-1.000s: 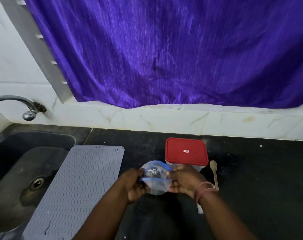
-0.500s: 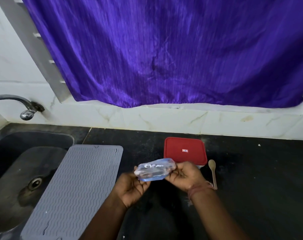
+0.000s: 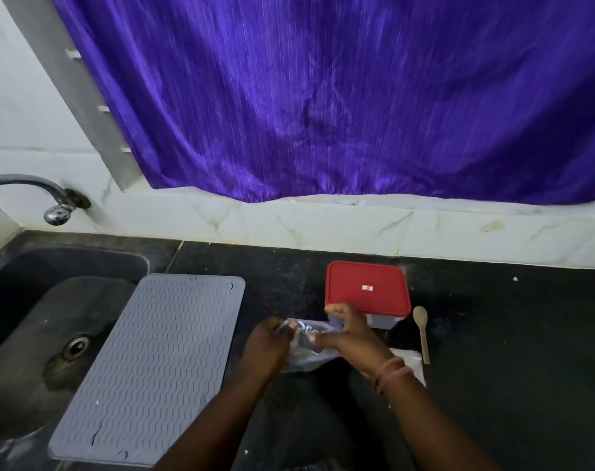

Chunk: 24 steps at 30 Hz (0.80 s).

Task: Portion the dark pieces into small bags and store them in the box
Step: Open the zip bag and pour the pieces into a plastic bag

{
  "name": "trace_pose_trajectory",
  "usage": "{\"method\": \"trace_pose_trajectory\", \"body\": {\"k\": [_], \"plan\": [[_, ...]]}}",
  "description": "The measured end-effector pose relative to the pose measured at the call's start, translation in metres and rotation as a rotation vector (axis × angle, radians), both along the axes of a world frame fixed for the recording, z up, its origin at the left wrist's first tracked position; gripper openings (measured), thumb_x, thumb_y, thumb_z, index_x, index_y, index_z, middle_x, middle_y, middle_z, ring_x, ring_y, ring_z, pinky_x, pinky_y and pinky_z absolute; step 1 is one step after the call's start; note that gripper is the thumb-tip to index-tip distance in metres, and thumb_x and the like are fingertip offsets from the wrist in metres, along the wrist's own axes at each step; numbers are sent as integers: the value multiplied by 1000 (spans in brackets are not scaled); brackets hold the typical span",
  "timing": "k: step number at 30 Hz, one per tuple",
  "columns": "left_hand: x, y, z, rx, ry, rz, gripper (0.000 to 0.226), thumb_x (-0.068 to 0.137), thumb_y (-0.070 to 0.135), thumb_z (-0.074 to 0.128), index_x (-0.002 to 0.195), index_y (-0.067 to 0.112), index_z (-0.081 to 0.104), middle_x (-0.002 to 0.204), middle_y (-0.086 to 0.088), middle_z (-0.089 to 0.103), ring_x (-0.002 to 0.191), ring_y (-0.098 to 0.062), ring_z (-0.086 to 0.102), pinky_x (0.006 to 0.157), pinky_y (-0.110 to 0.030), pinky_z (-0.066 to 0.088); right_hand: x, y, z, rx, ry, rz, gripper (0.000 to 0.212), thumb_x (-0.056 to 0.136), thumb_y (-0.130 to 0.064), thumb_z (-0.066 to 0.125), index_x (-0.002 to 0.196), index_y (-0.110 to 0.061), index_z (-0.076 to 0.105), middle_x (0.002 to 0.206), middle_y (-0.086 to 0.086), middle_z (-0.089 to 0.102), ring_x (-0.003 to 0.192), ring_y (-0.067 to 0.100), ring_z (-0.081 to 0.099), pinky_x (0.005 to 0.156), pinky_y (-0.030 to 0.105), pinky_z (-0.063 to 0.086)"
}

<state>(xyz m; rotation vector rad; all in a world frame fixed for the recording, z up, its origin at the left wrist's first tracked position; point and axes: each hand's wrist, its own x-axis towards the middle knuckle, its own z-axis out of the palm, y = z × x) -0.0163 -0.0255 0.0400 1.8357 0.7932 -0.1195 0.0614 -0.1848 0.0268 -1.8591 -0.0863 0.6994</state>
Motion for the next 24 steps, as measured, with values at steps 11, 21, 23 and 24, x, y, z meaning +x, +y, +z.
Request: {"method": "trace_pose_trajectory", "body": {"k": [11, 21, 23, 24], "plan": [[-2, 12, 1, -1061, -9, 333, 43, 102, 24, 54, 132, -7, 60, 118, -27, 71, 98, -36, 73, 79, -46, 64, 10, -14, 3, 458, 761, -255, 13, 95, -15, 62, 97, -5, 70, 88, 13, 71, 69, 23, 70, 54, 29, 56], [-10, -8, -17, -600, 172, 75, 40, 97, 28, 68, 129, 5, 66, 118, -17, 72, 104, -27, 69, 92, -40, 59, 8, -19, -3, 345, 884, -349, 26, 97, 5, 42, 95, -9, 63, 91, 9, 66, 86, 23, 59, 72, 39, 44], [-7, -9, -17, -401, 191, 27, 45, 93, 38, 70, 127, 10, 65, 121, -14, 69, 110, -29, 67, 100, -46, 56, 9, -16, -2, 410, 860, -381, 31, 96, 10, 38, 106, -5, 63, 98, 12, 66, 89, 25, 61, 69, 36, 54], [-6, -10, -12, -345, 206, 29, 42, 93, 38, 69, 125, 12, 64, 121, -14, 68, 109, -29, 67, 96, -45, 58, 9, -14, -2, 448, 852, -399, 33, 96, 11, 37, 113, -4, 61, 104, 14, 66, 92, 27, 62, 68, 37, 59]]}}
